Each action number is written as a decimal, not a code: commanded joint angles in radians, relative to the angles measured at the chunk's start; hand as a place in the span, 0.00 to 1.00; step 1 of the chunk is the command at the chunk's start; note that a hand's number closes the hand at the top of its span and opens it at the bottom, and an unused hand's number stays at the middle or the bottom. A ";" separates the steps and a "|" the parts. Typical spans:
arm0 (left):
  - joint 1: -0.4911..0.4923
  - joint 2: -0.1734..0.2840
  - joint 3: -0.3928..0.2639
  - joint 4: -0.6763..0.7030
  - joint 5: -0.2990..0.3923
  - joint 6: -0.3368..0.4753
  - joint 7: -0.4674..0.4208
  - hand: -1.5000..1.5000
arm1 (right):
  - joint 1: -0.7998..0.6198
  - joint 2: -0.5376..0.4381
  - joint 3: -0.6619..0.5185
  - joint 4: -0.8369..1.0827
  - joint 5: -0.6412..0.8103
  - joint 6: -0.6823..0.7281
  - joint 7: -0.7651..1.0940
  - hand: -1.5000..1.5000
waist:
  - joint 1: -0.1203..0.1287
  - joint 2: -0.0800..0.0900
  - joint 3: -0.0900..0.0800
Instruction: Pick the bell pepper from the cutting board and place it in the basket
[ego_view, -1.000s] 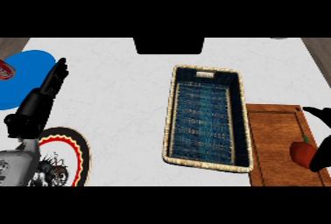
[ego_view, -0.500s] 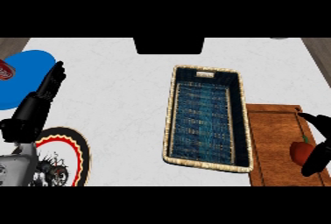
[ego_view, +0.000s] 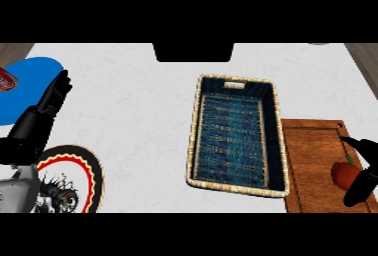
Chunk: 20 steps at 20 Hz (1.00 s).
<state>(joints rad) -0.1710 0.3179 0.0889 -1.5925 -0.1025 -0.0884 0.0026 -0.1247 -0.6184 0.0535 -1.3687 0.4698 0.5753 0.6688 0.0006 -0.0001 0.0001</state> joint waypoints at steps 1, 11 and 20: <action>-0.015 -0.027 -0.002 0.005 -0.017 -0.011 0.007 0.50 | 0.037 0.035 -0.029 -0.090 0.012 0.062 0.063 0.00 | -0.004 -0.001 0.000; -0.089 -0.028 0.033 0.074 -0.030 -0.033 0.000 0.50 | 0.014 0.093 -0.071 0.164 0.130 -0.091 -0.179 1.00 | -0.002 0.001 0.000; -0.023 -0.068 -0.010 -0.054 -0.068 -0.016 0.054 0.50 | -0.001 0.082 -0.015 0.149 0.242 -0.119 -0.252 1.00 | 0.002 -0.001 0.000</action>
<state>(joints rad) -0.1977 0.2582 0.0935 -1.5924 -0.1593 -0.1048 0.0163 -0.1373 -0.5620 0.0083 -1.2307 0.6814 0.4729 0.4637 -0.0001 -0.0083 -0.0157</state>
